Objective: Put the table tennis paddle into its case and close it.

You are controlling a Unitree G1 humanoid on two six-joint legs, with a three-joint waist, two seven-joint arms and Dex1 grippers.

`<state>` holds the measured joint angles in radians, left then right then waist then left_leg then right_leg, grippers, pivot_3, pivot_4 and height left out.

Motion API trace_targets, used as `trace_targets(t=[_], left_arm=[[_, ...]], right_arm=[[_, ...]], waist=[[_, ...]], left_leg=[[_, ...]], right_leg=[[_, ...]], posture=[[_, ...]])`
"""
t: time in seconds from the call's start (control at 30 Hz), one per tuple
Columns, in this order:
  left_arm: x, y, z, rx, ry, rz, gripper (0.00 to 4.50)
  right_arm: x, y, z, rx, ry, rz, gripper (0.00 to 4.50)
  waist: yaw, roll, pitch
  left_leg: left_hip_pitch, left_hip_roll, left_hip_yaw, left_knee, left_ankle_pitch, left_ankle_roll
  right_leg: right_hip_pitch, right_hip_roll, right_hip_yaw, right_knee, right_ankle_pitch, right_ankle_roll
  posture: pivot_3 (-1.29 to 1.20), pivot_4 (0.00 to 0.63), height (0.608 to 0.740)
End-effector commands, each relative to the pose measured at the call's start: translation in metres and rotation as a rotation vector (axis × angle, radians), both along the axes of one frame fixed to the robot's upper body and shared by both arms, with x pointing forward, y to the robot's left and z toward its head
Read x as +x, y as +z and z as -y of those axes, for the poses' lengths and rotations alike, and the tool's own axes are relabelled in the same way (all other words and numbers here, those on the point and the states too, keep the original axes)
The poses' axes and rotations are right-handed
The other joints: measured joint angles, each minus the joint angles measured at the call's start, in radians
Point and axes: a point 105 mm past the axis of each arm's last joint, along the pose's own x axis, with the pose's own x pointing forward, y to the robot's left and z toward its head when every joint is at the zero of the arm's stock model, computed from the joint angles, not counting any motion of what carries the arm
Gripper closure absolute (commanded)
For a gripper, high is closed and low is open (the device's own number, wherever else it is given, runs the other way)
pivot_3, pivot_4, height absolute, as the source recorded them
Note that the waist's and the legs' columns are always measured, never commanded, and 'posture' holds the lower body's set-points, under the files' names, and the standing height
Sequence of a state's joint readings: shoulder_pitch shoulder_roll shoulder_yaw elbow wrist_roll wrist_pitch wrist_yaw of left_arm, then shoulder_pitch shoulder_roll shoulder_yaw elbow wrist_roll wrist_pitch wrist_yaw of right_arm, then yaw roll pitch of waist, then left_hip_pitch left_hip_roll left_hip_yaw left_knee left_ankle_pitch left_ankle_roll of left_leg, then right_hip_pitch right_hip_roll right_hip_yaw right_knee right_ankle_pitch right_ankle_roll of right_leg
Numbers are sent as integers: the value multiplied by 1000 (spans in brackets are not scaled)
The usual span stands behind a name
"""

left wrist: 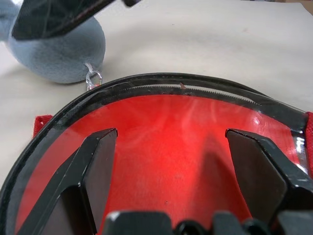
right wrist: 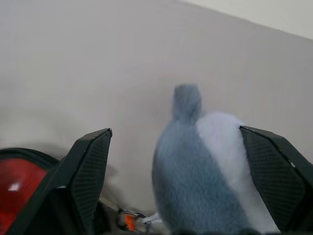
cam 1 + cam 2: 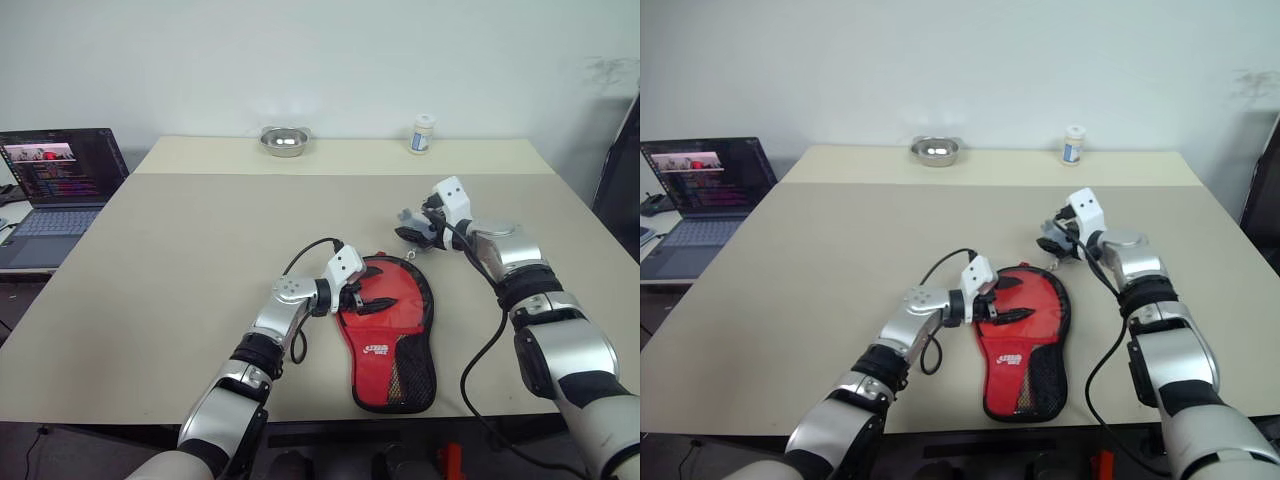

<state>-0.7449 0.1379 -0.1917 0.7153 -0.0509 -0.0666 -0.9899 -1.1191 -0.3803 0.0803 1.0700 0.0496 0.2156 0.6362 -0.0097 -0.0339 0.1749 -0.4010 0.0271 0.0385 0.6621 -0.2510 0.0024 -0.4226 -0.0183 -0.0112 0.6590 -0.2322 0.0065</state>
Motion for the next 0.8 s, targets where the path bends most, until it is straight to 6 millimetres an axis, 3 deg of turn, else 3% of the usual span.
trace_targets(t=[0.03, 0.1, 0.27, 0.47, 0.53, 0.67, 0.8], left_arm=[[-3, 0, 3, 4, -7, 13, 633], [-4, -3, 3, 11, -9, 8, 626], [-7, -14, 4, 40, -19, -5, 626], [-8, -24, 6, 52, -11, -33, 626], [-7, -28, 6, 57, -8, -44, 626], [-9, -37, 8, 65, -2, -77, 626], [-10, -51, 11, 84, 8, -125, 626]], right_arm=[[9, 8, 9, -89, -75, 86, 186], [10, 6, 12, -116, -97, 98, 600], [10, -4, 21, -235, -116, 123, 2316], [9, -7, 17, -227, -119, 151, 4088], [9, -5, 20, -248, -125, 179, 4397], [4, 5, 37, -326, -109, 232, 4451], [-25, 9, 85, -421, -105, 209, 4454]], waist=[[0, 0, 0], [0, 0, 0], [-1, 1, 0], [3, 1, -1], [5, 2, -1], [11, 4, -3], [33, 7, -5]], left_leg=[[0, 0, 0, 0, 0, 0], [0, 0, 0, 0, 0, 0], [1, 0, 0, 0, 0, 0], [1, -1, 0, 1, 0, 0], [2, -1, 0, 1, 0, 0], [2, -2, -1, 2, 0, 0], [1, -4, -2, 2, 0, 0]], right_leg=[[0, 0, 0, 0, 0, 0], [0, 0, 0, 0, 0, 0], [0, 0, 0, 1, 0, 0], [2, 0, 0, 2, 0, 0], [2, -1, 0, 2, 0, 0], [3, -1, -1, 2, 0, 1], [4, -3, -2, 0, -2, 5]], posture=[[0, 150, 740], [0, 150, 740], [0, 150, 740], [0, 150, 740], [0, 150, 740], [0, 150, 740], [0, 150, 740]])
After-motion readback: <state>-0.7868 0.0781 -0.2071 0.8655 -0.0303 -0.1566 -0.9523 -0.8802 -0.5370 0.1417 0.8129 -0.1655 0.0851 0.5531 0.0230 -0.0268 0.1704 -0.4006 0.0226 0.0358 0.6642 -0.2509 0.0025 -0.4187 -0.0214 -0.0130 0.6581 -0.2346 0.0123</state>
